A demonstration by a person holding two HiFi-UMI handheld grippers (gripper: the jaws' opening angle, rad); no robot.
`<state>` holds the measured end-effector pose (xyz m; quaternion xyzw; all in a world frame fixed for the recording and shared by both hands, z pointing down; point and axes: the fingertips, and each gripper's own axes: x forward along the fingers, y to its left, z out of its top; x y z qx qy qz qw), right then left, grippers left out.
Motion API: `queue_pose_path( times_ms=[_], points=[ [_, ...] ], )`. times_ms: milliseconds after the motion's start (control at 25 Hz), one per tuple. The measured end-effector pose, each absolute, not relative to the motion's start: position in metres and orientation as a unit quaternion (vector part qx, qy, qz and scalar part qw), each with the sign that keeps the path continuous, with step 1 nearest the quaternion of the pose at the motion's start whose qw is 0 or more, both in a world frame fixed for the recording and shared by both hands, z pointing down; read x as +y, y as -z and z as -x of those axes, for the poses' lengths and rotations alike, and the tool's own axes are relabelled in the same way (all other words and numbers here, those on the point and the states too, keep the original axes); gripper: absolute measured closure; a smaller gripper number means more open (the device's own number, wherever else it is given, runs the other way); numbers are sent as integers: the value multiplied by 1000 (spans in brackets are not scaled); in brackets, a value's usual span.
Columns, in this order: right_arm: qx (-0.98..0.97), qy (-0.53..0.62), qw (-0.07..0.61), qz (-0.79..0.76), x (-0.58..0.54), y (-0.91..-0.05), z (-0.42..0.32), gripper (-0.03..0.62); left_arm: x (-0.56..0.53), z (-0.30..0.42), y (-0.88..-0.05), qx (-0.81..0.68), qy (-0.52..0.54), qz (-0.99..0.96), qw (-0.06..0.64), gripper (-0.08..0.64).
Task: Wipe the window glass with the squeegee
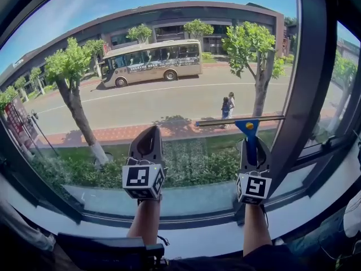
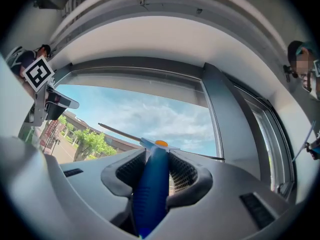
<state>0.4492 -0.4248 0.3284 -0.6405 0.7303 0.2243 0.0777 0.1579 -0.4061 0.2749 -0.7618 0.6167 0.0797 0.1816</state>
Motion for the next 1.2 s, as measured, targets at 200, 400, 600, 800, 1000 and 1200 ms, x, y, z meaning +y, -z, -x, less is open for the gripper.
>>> queue_pose_path(
  times_ms=[200, 400, 600, 800, 1000, 1200],
  points=[
    [739, -224, 99, 628, -405, -287, -422, 451, -391, -130, -233, 626, -91, 748, 200, 558],
    [757, -223, 98, 606, -397, -253, -393, 449, -384, -110, -206, 613, -88, 761, 190, 558],
    [759, -227, 125, 597, -395, -206, -366, 451, -382, -83, -163, 601, -88, 764, 217, 558],
    [750, -245, 159, 594, -389, -131, -328, 449, -378, -49, -103, 581, -107, 763, 264, 558],
    [728, -281, 196, 594, -376, -56, -288, 450, -372, -20, -45, 556, -117, 763, 308, 558],
    [707, -310, 203, 602, -364, 5, -252, 449, -360, 16, 1, 541, -137, 759, 336, 558]
  ],
)
